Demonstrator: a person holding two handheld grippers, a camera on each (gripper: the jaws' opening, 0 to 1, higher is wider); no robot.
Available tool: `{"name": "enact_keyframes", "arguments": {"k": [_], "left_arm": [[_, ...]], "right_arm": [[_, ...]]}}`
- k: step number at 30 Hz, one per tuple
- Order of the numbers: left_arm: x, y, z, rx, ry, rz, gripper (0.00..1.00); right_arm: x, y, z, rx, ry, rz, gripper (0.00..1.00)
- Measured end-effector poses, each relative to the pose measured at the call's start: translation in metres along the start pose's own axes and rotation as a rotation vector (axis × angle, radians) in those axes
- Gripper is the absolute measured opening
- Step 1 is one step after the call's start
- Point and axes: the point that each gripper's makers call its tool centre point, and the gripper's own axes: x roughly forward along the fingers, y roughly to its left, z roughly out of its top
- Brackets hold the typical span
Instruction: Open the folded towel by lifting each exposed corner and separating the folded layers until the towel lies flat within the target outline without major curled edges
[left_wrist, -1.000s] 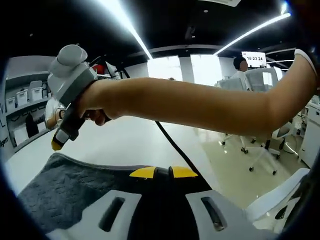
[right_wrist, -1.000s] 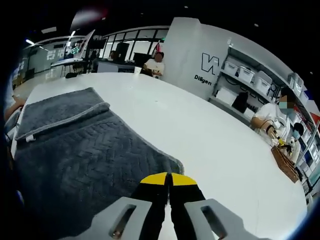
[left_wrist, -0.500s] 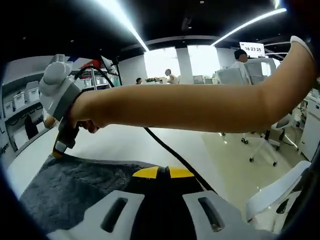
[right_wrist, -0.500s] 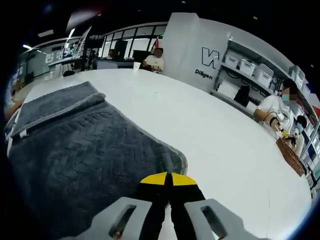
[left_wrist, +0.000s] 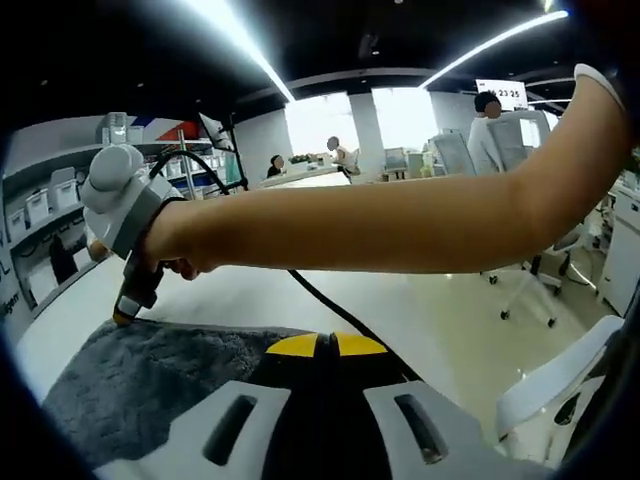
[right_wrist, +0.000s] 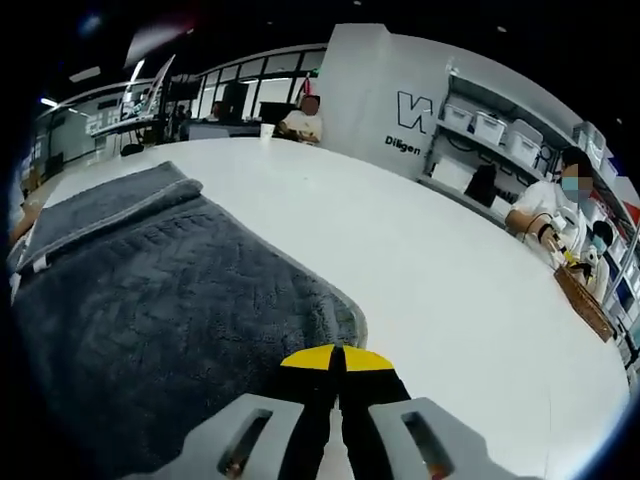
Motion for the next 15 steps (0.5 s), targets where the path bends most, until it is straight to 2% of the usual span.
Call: {"name": "enact_keyframes", "arguments": {"k": [6,10,15], "left_arm": [[-0.001,0.001,0.003,0.015,-0.013,0.019,0.04],[-0.008,0.005,0.016,0.016,-0.070,0.053,0.05],[-0.018,0.013,0.022,0.024,-0.082,0.087,0.06]], "right_arm": [[-0.005,0.000,0.006,-0.018,0.004,-0.018,0.00],[-0.010,0.000,0.011,0.002,-0.005,-0.022,0.00],[-0.020,0.003,0.025,-0.012,-0.039,-0.030,0.00]]}}
